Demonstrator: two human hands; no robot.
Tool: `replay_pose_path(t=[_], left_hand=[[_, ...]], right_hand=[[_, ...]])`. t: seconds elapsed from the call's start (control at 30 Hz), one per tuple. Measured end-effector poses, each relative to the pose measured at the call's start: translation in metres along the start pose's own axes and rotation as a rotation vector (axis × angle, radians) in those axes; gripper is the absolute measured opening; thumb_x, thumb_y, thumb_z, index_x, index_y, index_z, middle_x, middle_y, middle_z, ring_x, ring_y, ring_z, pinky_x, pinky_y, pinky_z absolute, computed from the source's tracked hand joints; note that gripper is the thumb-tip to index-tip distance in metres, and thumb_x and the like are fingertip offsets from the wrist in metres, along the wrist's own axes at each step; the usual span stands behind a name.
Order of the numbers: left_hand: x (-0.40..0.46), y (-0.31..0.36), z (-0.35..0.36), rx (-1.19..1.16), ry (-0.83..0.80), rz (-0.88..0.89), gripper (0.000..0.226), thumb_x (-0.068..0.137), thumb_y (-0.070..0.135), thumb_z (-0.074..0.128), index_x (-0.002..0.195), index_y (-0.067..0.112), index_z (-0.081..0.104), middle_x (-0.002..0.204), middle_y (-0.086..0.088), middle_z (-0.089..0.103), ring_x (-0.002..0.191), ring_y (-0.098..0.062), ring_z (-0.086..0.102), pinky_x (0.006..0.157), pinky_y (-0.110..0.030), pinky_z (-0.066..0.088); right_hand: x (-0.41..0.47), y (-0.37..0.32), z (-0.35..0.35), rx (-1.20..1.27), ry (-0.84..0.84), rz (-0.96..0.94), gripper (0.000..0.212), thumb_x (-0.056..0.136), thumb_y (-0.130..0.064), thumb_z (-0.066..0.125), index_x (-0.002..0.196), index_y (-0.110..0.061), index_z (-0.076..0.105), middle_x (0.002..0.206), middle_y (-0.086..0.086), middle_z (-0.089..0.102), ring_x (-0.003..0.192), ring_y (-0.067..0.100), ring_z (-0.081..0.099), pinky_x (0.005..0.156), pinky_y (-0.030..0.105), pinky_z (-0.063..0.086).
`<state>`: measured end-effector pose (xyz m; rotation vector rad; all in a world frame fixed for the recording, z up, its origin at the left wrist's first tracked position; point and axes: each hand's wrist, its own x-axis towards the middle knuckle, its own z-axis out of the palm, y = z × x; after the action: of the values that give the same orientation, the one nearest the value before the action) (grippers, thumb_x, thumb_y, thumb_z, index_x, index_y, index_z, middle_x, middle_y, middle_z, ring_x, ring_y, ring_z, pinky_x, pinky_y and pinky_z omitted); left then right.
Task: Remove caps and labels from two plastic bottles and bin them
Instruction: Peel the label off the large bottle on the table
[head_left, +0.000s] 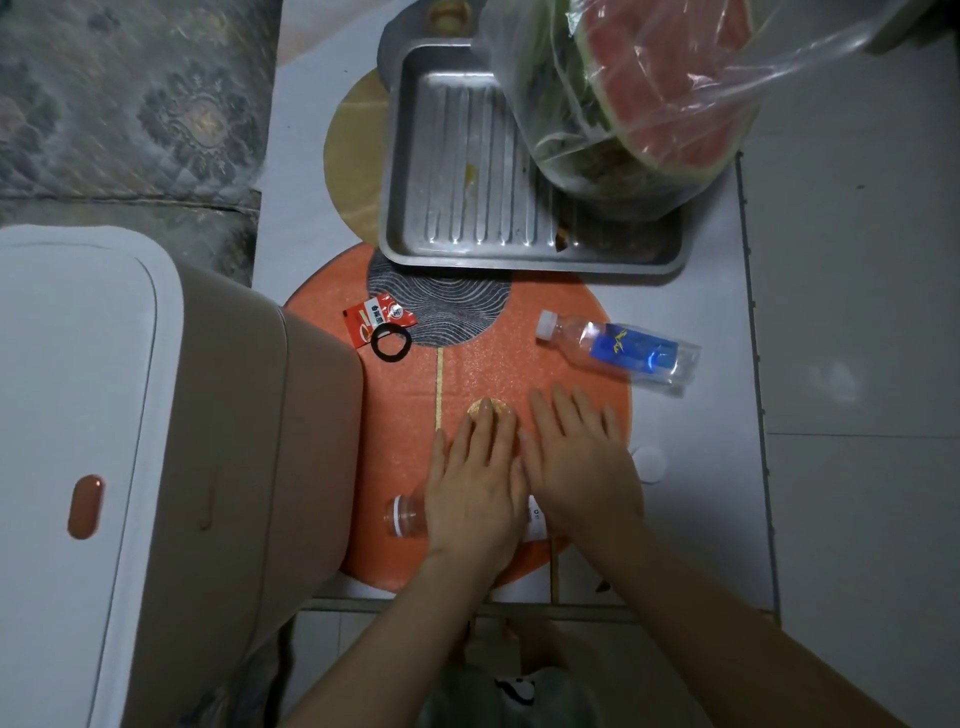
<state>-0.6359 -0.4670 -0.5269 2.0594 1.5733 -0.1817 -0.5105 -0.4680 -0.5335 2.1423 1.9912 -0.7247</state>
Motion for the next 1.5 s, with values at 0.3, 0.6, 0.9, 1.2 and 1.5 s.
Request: replay_pose_path(t=[0.3,0.6,0.9,1.2,1.5], left_hand=[[0.015,0.004,0.01,0.047,0.088,-0.088,0.058,0.094,0.039,0.008,0.149,0.023,0.015,0.157,-0.002,0.004,0.141,-0.019,-0.005,0.113,-0.047,-0.004],[0.031,-0.001,0.005,0.037,0.012,-0.095,0.058,0.095,0.039,0.011,0.151,0.025,0.011,0.161,-0.003,0.007,0.147,-0.022,0.007,0.113,-0.048,-0.001],[0.043,-0.008,0.01,0.051,-0.066,-0.098,0.058,0.095,0.04,0.006,0.15,0.025,-0.005,0.16,-0.001,-0.005,0.147,-0.022,-0.004,0.114,-0.05,-0.003],[0.059,-0.012,0.008,0.023,-0.154,-0.133,0.061,0.089,0.042,-0.005,0.149,0.027,-0.011,0.158,0.0,-0.019,0.142,-0.023,-0.023,0.115,-0.053,-0.008],[0.064,-0.009,0.006,0.049,-0.169,-0.172,0.061,0.092,0.038,0.008,0.151,0.022,0.013,0.16,-0.004,0.007,0.146,-0.027,-0.001,0.114,-0.061,0.006]], right_hand=[[0.005,-0.003,-0.002,-0.04,-0.013,0.049,0.056,0.094,-0.046,0.027,0.14,-0.016,0.036,0.144,0.014,0.045,0.135,0.032,0.04,0.111,0.054,0.028],[0.022,-0.012,-0.018,-0.072,-0.033,0.064,0.055,0.089,-0.041,0.028,0.131,-0.013,0.05,0.137,0.013,0.055,0.127,0.029,0.051,0.102,0.052,0.04],[0.039,-0.015,-0.017,-0.034,-0.041,0.094,0.048,0.09,-0.036,0.045,0.131,-0.012,0.051,0.134,0.016,0.056,0.123,0.032,0.054,0.096,0.055,0.045],[0.06,-0.019,-0.015,-0.061,-0.118,0.121,0.053,0.085,-0.038,0.032,0.126,-0.014,0.056,0.128,0.019,0.06,0.113,0.036,0.061,0.088,0.055,0.052],[0.067,-0.017,-0.004,-0.103,-0.092,0.102,0.054,0.088,-0.038,0.03,0.134,-0.016,0.048,0.137,0.021,0.052,0.118,0.036,0.057,0.092,0.052,0.05]])
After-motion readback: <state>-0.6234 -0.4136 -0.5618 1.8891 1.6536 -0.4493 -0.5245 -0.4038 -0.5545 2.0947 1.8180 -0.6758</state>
